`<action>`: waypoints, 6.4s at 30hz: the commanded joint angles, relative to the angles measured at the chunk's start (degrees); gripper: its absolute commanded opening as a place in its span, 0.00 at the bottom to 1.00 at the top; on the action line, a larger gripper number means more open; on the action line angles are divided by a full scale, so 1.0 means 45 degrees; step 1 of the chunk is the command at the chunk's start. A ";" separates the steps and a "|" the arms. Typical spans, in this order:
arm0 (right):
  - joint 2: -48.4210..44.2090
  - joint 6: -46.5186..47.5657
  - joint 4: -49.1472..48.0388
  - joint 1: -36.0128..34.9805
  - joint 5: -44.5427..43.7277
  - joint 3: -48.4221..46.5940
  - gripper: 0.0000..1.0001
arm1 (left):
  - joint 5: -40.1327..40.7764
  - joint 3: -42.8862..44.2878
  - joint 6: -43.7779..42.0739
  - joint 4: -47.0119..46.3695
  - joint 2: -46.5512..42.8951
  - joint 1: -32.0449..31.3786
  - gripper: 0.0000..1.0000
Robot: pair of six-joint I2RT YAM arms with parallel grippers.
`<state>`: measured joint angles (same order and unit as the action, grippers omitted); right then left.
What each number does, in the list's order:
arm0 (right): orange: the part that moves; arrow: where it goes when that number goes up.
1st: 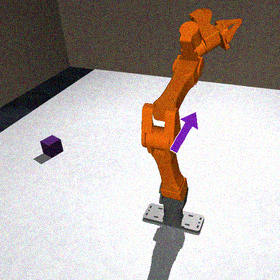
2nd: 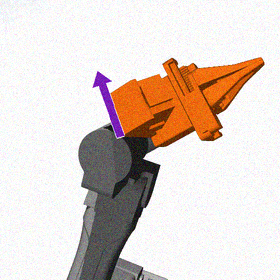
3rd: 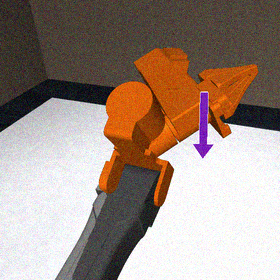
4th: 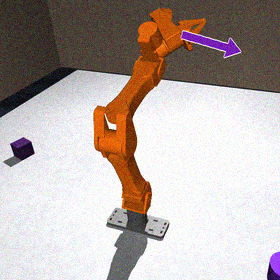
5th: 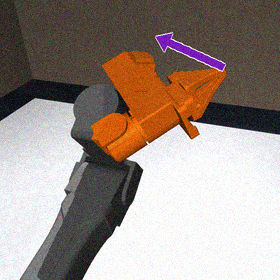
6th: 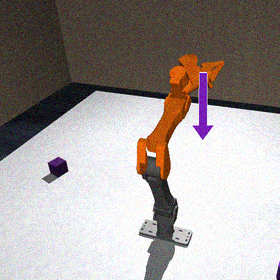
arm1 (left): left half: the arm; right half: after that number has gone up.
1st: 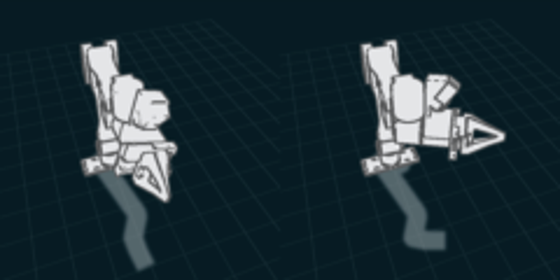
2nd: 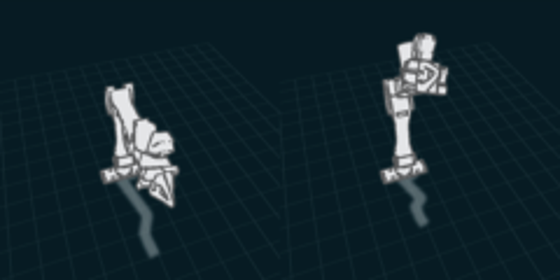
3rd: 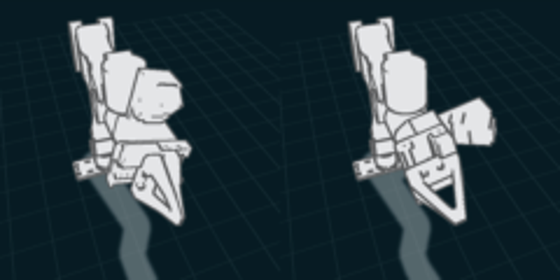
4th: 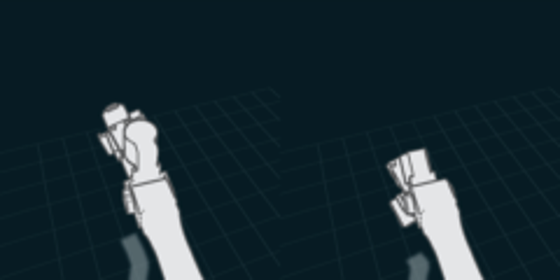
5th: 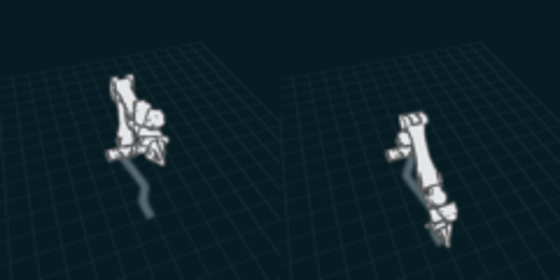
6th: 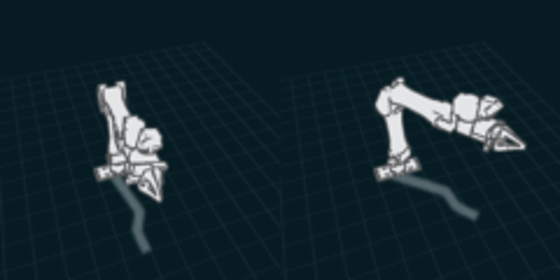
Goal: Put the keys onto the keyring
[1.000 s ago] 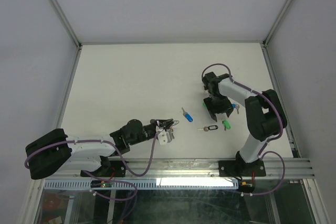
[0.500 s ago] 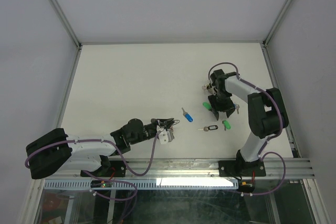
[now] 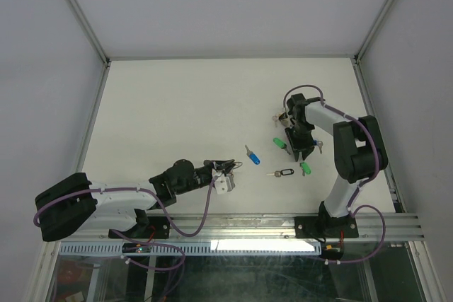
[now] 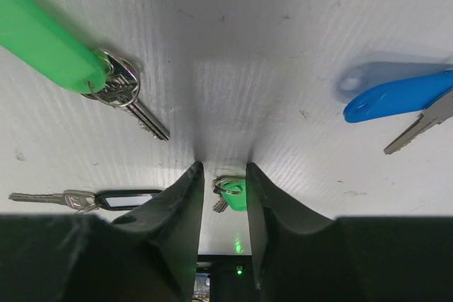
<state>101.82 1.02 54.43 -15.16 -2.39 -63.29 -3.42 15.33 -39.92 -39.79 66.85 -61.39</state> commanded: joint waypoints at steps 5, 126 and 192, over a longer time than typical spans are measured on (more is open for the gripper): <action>-0.0111 -0.0099 -0.0125 0.0117 0.0200 -0.0145 0.26 | -0.0436 0.0537 -0.0151 -0.0405 -0.0026 0.0086 0.00; -1.0754 -0.1775 -0.4794 -0.2970 0.8387 0.2281 0.00 | -0.0387 -0.0397 -0.0238 -0.1481 -0.1256 0.0086 0.00; -0.5733 0.9657 -0.0935 -0.7901 0.8314 -0.1898 0.00 | -0.2599 -0.0345 -0.1187 0.0503 -0.2473 0.0086 0.00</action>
<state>75.75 43.88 53.32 -50.26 32.45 -70.50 -13.58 13.43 -44.42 -34.72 56.86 -61.39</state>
